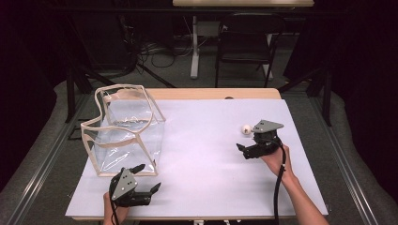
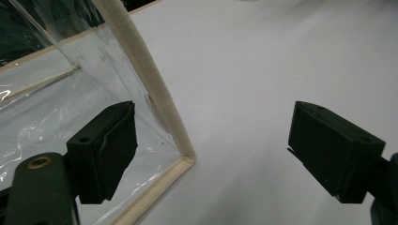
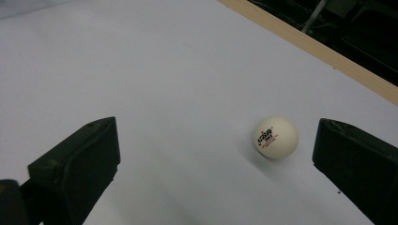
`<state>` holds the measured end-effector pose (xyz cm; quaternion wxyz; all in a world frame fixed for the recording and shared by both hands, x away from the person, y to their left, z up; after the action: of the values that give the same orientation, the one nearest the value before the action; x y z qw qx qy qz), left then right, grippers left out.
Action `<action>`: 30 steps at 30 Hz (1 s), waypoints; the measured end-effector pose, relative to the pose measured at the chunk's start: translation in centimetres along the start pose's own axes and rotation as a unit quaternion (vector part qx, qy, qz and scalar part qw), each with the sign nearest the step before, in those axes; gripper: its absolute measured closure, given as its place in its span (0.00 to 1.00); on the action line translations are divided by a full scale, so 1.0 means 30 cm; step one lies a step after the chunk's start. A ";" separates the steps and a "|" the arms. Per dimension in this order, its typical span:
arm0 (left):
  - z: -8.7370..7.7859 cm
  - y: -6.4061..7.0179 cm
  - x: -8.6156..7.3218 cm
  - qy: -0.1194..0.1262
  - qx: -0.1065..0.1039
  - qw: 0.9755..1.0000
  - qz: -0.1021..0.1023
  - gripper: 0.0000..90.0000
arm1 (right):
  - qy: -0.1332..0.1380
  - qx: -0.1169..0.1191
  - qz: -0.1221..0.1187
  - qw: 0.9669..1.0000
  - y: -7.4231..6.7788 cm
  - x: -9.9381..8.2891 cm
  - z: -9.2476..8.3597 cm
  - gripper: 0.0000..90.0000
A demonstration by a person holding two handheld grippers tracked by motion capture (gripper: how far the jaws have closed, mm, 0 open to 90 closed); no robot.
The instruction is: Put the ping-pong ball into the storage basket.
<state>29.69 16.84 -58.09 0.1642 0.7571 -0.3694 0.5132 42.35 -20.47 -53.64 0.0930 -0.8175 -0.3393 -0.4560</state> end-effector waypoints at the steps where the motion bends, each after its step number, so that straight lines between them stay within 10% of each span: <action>1: 0.000 0.000 0.000 0.000 0.000 1.000 0.000 0.18 | -0.001 0.000 0.001 1.000 0.005 0.002 0.001 0.01; 30: 0.004 -0.001 0.000 -0.002 -0.001 1.000 0.002 0.18 | -0.018 -0.005 0.030 0.999 0.117 0.022 0.083 0.01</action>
<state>29.79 16.80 -58.14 0.1632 0.7575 -0.3715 0.5115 46.53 -21.66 -53.97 0.0960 -0.8356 -0.3141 -0.4403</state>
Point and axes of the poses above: each handheld gripper's, and its own axes: z roughly forward along the jaws, x roughly out of its top, y roughly to its right, the point moved 7 cm from there along z, roughly forward along the jaws, and after that the axes turned 1 degree about y, right-handed, at the moved point
